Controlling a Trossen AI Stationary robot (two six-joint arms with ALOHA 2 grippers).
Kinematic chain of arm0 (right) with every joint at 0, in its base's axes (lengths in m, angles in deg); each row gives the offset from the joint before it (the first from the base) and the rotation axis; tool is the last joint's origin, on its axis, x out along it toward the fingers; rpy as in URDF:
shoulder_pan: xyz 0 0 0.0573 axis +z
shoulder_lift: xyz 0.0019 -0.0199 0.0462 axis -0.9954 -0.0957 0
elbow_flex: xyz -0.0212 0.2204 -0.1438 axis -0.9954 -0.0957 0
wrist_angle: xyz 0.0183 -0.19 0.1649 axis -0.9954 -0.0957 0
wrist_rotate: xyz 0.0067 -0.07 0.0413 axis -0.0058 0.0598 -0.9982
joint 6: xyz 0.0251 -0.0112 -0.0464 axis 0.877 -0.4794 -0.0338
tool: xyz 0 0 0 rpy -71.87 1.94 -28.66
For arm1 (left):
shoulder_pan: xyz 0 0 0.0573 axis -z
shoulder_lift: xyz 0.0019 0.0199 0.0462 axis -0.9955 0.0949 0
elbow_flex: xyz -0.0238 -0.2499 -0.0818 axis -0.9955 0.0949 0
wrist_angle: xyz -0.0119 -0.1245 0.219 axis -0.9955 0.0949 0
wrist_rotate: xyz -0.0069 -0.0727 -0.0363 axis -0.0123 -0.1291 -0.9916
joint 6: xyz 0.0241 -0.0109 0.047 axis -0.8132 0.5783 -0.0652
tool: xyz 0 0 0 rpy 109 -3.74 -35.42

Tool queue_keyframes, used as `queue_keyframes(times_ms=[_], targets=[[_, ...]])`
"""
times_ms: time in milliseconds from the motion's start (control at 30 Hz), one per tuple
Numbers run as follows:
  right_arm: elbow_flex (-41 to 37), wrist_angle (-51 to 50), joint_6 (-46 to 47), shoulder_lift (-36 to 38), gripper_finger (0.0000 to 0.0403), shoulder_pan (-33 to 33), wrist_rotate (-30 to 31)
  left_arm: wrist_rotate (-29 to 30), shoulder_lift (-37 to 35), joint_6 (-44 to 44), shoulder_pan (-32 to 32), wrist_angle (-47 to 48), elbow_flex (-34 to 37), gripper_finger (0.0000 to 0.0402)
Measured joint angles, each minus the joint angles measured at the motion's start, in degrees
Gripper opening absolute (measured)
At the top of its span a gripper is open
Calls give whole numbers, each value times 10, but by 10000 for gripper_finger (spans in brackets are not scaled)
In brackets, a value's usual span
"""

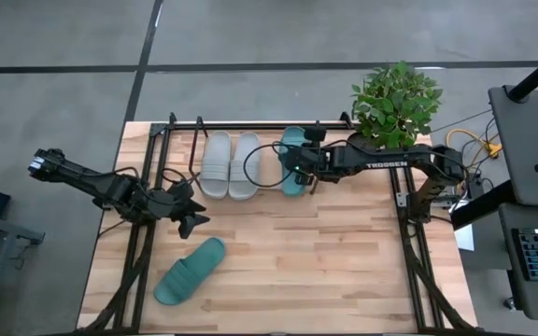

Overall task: Pick and place slides into the shelf
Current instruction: Put the right green slide on the shelf

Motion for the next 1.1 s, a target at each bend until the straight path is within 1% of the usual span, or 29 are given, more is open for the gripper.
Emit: queue_keyframes(times_ms=[67, 500, 600, 867, 1100], targets=[[0, 0, 0, 0, 13, 0, -9, 0, 0, 0, 0, 0, 0, 196], [0, -9, 15, 0, 16, 0, -10, 0, 2, 0, 0, 0, 0, 196], [0, -11, 19, 0, 33, 0, -9, 0, 2, 0, 0, 0, 0, 196], [0, -13, 46, 0, 103, 0, -10, 0, 2, 0, 0, 0, 0, 196], [0, -13, 46, 0, 135, 0, -15, 0, 2, 0, 0, 0, 0, 196]])
